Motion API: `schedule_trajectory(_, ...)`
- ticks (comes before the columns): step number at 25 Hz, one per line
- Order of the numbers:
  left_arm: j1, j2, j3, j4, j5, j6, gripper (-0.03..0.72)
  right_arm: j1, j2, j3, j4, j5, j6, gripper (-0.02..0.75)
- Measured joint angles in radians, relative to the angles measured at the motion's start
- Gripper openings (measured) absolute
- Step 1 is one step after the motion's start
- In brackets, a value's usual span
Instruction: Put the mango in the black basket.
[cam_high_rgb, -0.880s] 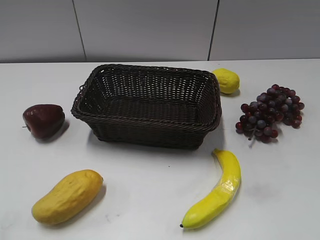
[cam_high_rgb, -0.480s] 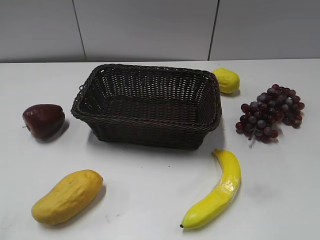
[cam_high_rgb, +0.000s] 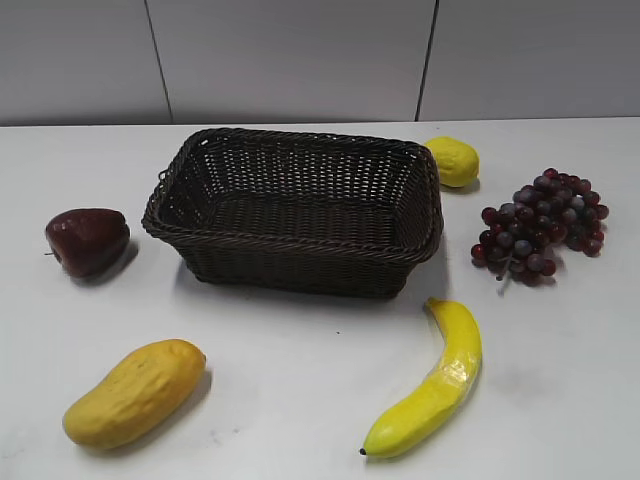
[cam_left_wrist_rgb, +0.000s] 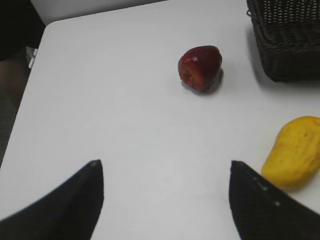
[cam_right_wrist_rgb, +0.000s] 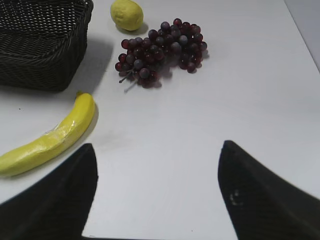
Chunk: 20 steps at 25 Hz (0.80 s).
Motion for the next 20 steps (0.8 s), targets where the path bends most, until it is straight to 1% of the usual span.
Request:
schedule_trajectory(3, -0.013, 0.068, -0.004, -0.069, -0.039, 0.050, 0.591, 0.000, 0.000, 0.000, 0.000, 0.000, 0.000, 0.575)
schedule_trajectory(6, -0.076, 0.116, -0.004, -0.104, -0.051, 0.116, 0.580, 0.000, 0.000, 0.000, 0.000, 0.000, 0.000, 0.575)
schedule_trajectory(10, -0.181, 0.188, -0.004, -0.079, -0.037, 0.140, 0.575, 0.000, 0.000, 0.000, 0.000, 0.000, 0.001, 0.575)
schedule_trajectory(12, -0.222, 0.237, -0.004, -0.064, -0.032, 0.147, 0.574, 0.000, 0.000, 0.000, 0.000, 0.000, 0.001, 0.575)
schedule_trajectory(20, -0.350, 0.497, -0.011, -0.049, -0.078, 0.212, 0.574, 0.000, 0.000, 0.000, 0.001, 0.000, 0.001, 0.575)
